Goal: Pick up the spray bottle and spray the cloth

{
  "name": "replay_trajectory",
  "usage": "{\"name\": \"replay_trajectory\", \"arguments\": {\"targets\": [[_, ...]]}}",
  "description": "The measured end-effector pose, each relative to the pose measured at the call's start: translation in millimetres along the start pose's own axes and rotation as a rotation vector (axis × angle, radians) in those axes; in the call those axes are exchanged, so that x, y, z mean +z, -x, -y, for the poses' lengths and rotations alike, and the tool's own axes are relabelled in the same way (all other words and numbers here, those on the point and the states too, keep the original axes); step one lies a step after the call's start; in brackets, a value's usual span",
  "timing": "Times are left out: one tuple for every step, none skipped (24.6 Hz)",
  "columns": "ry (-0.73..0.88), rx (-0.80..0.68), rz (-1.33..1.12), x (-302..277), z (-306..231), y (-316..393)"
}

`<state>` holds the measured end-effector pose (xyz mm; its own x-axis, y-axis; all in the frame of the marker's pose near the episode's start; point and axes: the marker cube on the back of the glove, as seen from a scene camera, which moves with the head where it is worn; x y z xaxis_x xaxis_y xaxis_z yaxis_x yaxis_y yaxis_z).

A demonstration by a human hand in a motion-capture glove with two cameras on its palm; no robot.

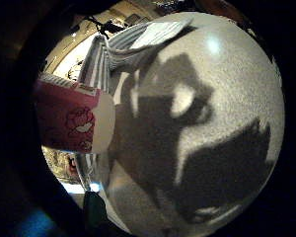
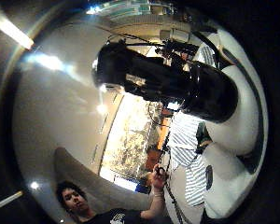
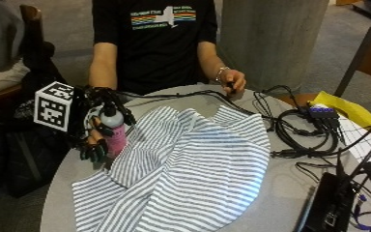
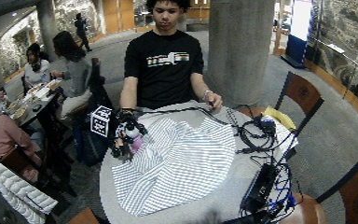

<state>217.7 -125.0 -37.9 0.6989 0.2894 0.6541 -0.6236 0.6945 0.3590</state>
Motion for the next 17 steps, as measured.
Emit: {"name": "replay_trajectory", "arguments": {"targets": [[-0.004, -0.006, -0.002, -0.8, 1.5, 3.0], [-0.005, -0.011, -0.008, -1.6, 3.4, 6.3], [-0.002, -0.014, -0.016, -2.4, 5.7, 9.9], [0.005, -0.015, -0.027, -3.1, 8.1, 13.5], [0.017, -0.015, -0.041, -3.5, 10.3, 17.0], [0.031, -0.014, -0.061, -3.7, 12.1, 20.3], [0.048, -0.012, -0.085, -3.6, 13.6, 23.4], [0.066, -0.011, -0.115, -3.0, 14.9, 26.3], [0.082, -0.009, -0.151, -2.0, 16.4, 29.2], [0.097, -0.007, -0.192, -0.6, 18.0, 32.2], [0.11, -0.004, -0.239, 1.0, 19.8, 35.0], [0.121, 0.001, -0.288, 2.5, 21.6, 37.7], [0.132, 0.008, -0.337, 3.9, 23.6, 40.3], [0.142, 0.017, -0.383, 5.1, 25.6, 42.9], [0.153, 0.027, -0.424, 6.1, 27.5, 45.5], [0.165, 0.037, -0.46, 6.7, 29.3, 48.2], [0.177, 0.046, -0.493, 7.1, 31.0, 50.8]]}}
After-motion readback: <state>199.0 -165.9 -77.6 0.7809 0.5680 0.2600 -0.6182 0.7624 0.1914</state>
